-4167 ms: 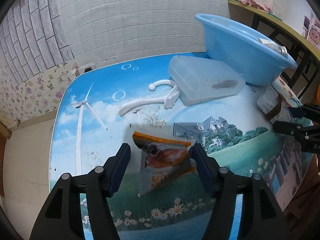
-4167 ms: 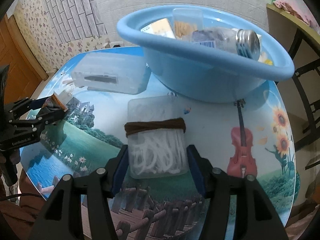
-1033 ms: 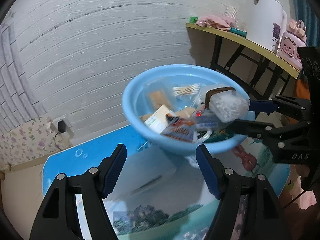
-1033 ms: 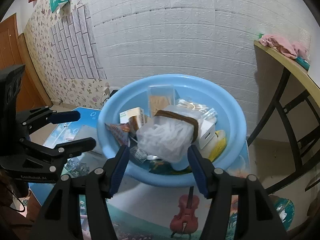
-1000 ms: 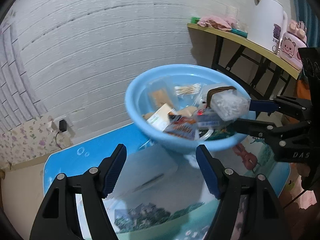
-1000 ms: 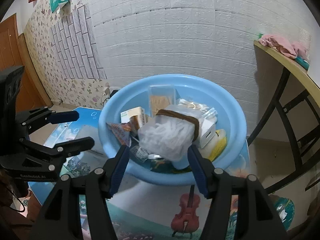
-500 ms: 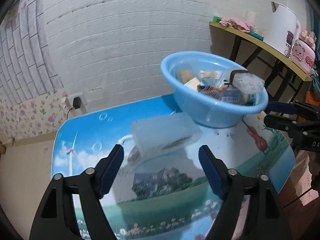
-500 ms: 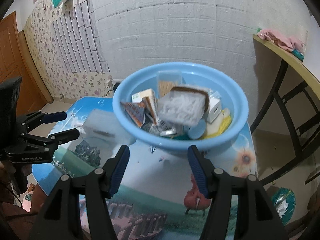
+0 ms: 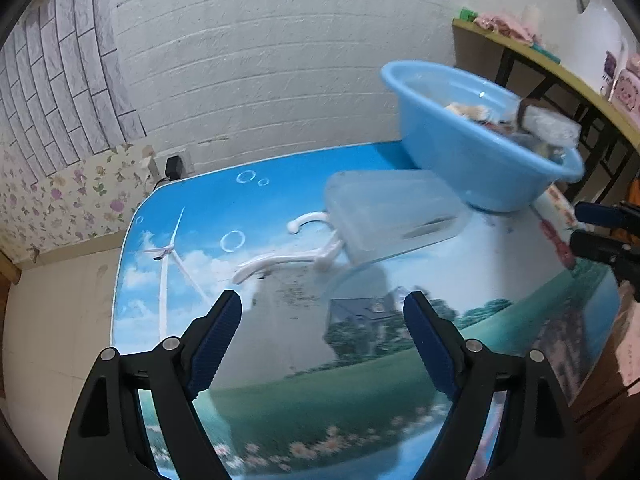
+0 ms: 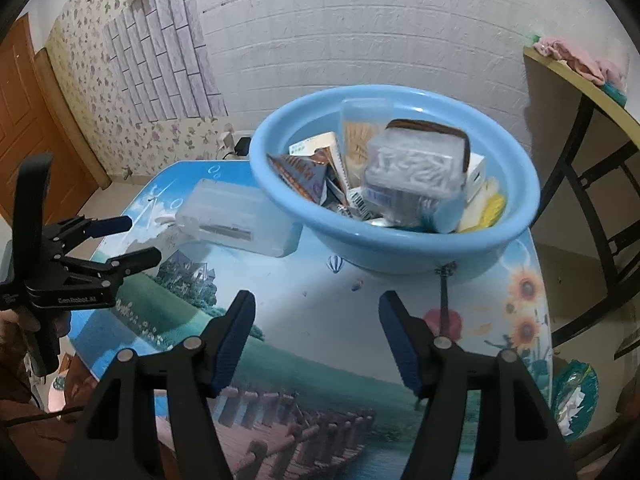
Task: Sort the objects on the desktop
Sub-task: 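Withdraw both open tools from the basin toward the table, then move the right tool to the clear plastic box while the left tool approaches the white hook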
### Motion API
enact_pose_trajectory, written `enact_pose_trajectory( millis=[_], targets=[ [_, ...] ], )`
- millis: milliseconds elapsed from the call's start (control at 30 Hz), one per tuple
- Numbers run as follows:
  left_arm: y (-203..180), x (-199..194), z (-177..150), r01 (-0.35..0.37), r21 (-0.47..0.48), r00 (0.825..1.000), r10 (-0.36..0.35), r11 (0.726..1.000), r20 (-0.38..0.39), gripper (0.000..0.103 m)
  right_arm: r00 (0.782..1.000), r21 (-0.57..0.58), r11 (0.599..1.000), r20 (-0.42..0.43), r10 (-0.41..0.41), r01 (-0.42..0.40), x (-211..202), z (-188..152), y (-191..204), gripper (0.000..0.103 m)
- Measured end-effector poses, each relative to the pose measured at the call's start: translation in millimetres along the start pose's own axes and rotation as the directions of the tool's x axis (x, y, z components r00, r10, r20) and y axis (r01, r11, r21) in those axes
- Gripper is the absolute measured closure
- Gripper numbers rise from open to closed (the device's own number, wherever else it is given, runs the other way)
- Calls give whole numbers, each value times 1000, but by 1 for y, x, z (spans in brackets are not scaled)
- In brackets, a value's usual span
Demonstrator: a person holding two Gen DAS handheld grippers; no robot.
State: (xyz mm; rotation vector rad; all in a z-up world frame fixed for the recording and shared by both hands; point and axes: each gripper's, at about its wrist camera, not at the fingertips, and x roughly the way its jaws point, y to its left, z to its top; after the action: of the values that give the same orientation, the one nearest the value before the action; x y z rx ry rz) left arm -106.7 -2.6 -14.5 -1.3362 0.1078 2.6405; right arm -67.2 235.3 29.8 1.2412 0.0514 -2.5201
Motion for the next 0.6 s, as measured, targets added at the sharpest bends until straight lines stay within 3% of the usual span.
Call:
enact_pose_trajectory(
  millis=[300, 600],
  targets=[
    [10, 17, 16, 47, 32, 999, -47, 998, 15, 20, 989, 34, 989, -37, 142, -141, 35, 6, 13, 39],
    [16, 28, 29, 76, 63, 997, -76, 995, 1, 19, 985, -1, 986, -55, 166, -166, 66, 19, 31, 36]
  ],
)
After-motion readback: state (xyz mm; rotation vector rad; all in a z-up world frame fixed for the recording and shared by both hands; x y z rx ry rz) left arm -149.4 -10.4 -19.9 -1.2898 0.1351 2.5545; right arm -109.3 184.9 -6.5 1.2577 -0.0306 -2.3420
